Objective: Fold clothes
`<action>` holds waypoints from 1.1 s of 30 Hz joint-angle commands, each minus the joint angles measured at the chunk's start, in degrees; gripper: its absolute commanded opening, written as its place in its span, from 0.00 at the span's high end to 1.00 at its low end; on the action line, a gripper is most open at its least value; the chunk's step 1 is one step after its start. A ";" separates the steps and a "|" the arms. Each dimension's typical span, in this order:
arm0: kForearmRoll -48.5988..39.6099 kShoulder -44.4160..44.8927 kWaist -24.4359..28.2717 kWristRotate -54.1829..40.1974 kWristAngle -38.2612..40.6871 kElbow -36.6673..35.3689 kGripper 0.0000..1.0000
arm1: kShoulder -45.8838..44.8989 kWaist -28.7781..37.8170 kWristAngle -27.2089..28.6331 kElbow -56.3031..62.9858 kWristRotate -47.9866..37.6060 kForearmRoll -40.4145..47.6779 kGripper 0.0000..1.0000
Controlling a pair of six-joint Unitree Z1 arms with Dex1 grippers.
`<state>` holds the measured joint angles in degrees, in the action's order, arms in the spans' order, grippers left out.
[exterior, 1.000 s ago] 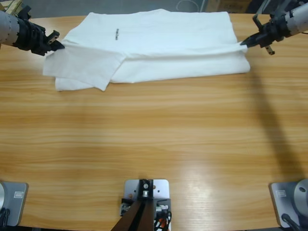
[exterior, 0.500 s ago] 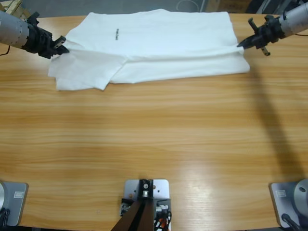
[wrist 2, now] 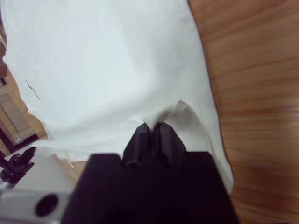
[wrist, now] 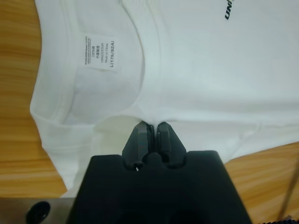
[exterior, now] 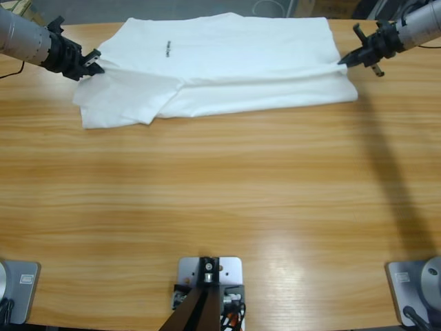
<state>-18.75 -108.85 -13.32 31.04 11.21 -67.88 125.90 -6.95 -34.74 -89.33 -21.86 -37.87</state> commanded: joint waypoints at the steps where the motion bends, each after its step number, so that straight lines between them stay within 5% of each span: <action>1: -0.48 -2.93 0.84 -1.21 0.75 -0.59 0.00 | 2.86 0.62 2.10 -0.53 0.73 -0.88 0.00; 11: -0.68 -1.04 1.21 -2.23 0.13 -0.61 0.00 | -0.72 1.16 2.78 -2.21 0.77 -1.82 0.00; 22: -3.28 2.99 0.60 -4.01 0.20 0.99 0.00 | -4.38 11.32 4.33 -1.67 -1.31 -3.73 0.00; 33: -4.39 5.12 0.58 -4.41 0.13 2.19 0.00 | -11.73 9.25 9.20 2.69 -1.43 -4.12 0.00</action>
<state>-22.01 -105.03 -12.64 27.30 11.55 -68.11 118.07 3.74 -27.02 -89.93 -22.91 -40.89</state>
